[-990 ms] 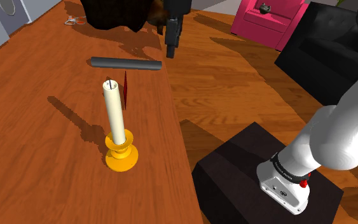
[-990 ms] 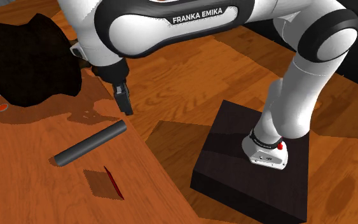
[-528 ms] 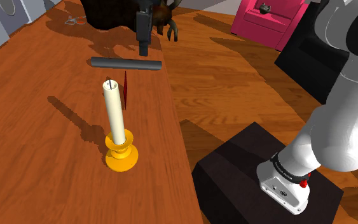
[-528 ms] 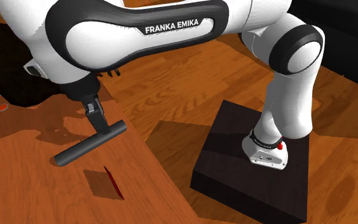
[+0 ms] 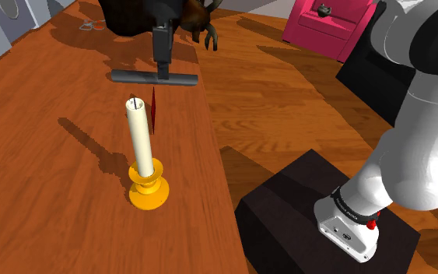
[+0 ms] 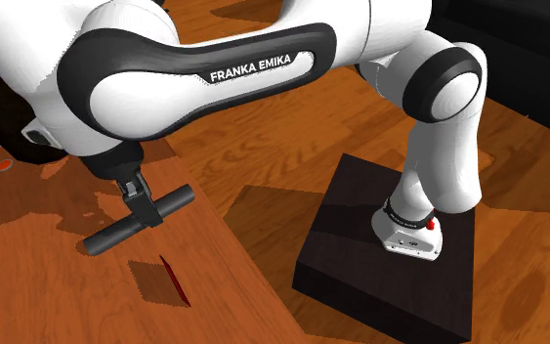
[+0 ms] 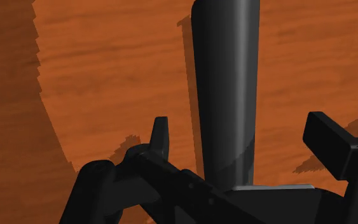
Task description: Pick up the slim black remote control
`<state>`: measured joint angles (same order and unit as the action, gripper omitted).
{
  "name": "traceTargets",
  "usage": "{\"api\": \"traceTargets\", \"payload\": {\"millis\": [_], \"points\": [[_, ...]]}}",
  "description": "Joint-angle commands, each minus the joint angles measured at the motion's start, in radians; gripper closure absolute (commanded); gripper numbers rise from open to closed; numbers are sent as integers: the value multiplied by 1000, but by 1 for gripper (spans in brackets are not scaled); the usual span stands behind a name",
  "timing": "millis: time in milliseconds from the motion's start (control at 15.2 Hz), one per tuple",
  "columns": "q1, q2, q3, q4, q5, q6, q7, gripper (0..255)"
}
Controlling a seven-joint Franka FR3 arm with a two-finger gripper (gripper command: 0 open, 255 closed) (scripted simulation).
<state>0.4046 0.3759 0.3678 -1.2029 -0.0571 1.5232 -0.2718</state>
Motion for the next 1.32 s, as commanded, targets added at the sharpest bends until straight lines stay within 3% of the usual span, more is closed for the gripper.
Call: {"api": "traceTargets", "payload": {"millis": [0,132,198,792,1254], "points": [[-5,-11,0,-43,4,33,-3,0],[-7,-14,0,-55,5,42,-3,0],[-8,-19,0,-62,6,44,-4,255],[-7,-14,0,-55,5,42,-3,255],[14,28,1,103,-10,-76,6,255]]}}
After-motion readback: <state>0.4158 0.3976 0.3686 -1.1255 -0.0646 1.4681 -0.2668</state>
